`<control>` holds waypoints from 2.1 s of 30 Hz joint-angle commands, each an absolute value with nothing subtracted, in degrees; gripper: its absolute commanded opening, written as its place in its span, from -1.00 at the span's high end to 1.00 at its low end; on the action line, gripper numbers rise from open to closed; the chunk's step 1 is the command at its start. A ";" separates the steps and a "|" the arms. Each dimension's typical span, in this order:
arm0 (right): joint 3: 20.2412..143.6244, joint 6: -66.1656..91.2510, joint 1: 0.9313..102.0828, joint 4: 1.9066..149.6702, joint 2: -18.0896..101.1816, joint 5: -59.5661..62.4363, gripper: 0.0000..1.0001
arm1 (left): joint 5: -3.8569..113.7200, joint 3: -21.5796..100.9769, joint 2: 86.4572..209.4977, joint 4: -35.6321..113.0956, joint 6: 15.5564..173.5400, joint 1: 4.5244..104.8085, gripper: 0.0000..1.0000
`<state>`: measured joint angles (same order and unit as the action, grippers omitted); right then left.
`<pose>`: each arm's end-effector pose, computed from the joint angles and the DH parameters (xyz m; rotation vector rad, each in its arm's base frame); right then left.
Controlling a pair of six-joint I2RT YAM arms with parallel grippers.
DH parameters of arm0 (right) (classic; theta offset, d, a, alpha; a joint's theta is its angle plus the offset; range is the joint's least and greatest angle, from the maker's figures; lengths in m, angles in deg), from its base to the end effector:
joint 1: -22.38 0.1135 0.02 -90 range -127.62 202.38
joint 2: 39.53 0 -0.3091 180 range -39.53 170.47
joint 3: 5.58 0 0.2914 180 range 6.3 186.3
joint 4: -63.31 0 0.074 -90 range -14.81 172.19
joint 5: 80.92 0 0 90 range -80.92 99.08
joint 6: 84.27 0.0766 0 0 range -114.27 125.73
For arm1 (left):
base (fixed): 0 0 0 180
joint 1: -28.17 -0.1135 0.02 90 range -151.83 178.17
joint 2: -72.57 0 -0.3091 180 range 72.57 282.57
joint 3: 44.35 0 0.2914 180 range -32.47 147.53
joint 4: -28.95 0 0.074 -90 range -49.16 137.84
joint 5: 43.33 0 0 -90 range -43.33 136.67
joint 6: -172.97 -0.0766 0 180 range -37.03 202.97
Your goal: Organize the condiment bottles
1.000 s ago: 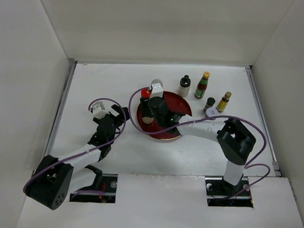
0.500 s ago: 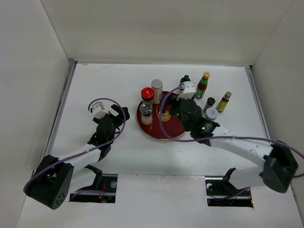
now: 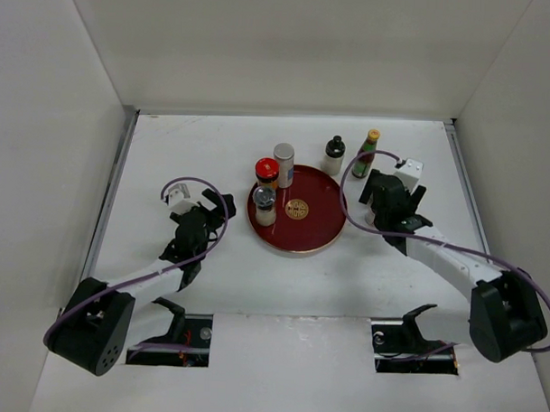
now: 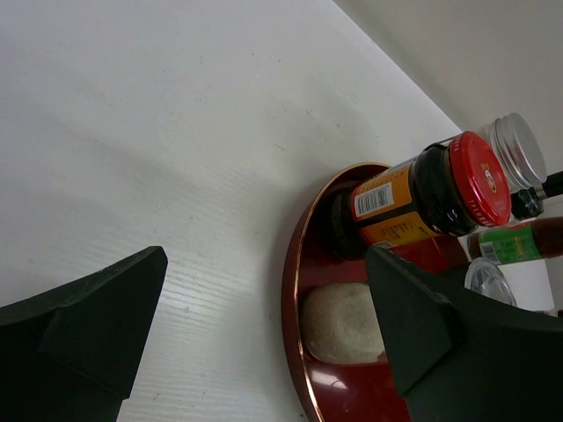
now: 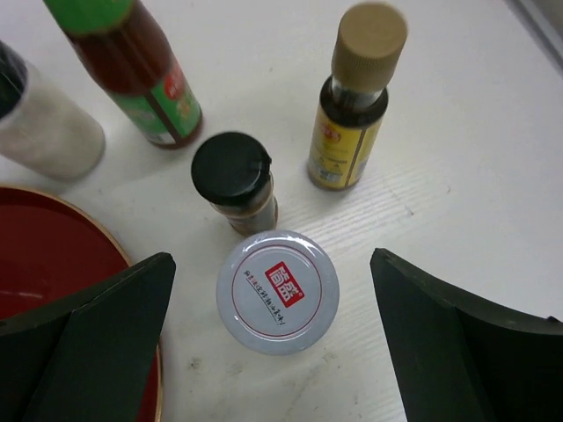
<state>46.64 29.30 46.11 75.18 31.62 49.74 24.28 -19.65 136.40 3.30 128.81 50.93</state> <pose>0.3032 0.0788 0.2438 0.4043 1.9342 -0.2156 0.2423 -0.0700 0.1733 -0.6335 1.7024 -0.5042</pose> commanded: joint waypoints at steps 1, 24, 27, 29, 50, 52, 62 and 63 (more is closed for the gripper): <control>48.04 30.95 44.66 75.28 34.72 46.43 -1.00 | 25.05 -19.73 136.73 0.32 129.46 50.36 -1.00; 49.79 26.47 58.36 71.77 28.75 53.73 -0.06 | 26.72 -19.02 138.49 0.32 130.08 49.92 -1.00; 52.87 26.73 63.63 68.00 32.78 50.75 -0.07 | 26.46 -19.02 138.40 0.32 130.08 50.01 -1.00; 55.59 26.73 66.01 65.36 37.08 47.50 -0.07 | 26.72 -19.20 137.97 0.32 130.08 49.57 -1.00; 64.83 31.04 80.17 62.97 55.13 39.58 -0.71 | 26.81 -19.37 137.88 0.32 129.99 49.30 -1.00; 64.31 29.56 80.17 63.50 52.68 39.49 -0.86 | 26.55 -19.55 137.09 0.32 129.99 49.39 -1.00; 62.54 24.98 63.06 62.27 45.00 39.58 -1.00 | 26.46 -19.38 137.87 0.32 130.08 49.48 -1.00; 64.29 24.54 60.68 62.27 47.19 39.23 -1.00 | 26.80 -19.29 137.96 0.32 130.08 49.30 -1.00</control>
<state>61.56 26.57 66.00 64.06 43.03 38.68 26.38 -19.65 138.52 3.10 129.69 49.55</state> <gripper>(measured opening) 0.998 0.997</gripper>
